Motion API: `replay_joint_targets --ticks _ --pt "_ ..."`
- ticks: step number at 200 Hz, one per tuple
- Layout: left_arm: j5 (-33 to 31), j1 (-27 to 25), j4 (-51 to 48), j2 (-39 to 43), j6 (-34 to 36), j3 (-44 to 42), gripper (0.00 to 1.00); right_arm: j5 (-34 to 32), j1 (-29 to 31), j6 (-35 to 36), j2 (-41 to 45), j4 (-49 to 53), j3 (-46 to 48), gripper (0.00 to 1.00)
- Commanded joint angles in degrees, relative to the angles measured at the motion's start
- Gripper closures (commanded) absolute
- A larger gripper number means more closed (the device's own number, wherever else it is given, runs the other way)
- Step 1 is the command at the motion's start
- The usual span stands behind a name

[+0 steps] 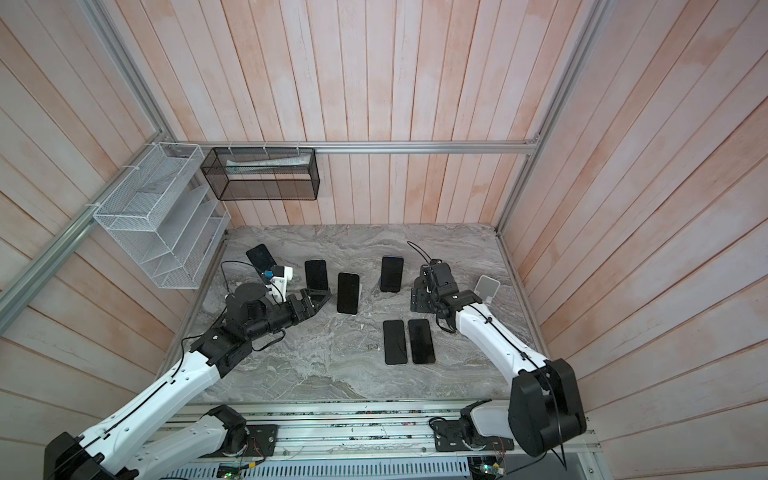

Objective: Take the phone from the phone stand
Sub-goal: 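Open and raise the right gripper while the left gripper reaches toward the white stand, then lower the left gripper onto the teal-edged phone on the white stand and close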

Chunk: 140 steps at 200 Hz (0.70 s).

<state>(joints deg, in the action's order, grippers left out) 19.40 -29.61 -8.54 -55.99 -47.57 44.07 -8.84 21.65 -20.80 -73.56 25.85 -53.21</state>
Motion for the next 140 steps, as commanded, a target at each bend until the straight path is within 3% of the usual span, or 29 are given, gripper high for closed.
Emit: replay_joint_targets --ticks 1,24,60,107,140 --pt "-1.99 -0.28 -8.2 -1.45 8.19 5.01 0.06 -6.34 0.14 -3.01 5.67 0.21 2.28 0.13" --pt "-5.94 -0.53 -12.64 -3.75 10.03 8.32 0.06 -10.17 0.03 -6.49 13.68 -6.45 8.95 0.1" --pt "-16.73 -3.31 -16.59 -9.33 12.09 13.96 0.06 -2.03 -0.46 -1.49 23.35 -14.26 16.57 0.1" --pt "-30.39 -7.37 -21.73 -21.87 13.48 24.05 0.03 -1.44 -1.19 0.04 21.37 -12.87 16.44 0.05" --pt "-33.44 -8.41 -24.95 -30.37 15.32 31.15 0.0 -0.71 -1.42 -0.03 20.34 -12.57 16.39 0.03"
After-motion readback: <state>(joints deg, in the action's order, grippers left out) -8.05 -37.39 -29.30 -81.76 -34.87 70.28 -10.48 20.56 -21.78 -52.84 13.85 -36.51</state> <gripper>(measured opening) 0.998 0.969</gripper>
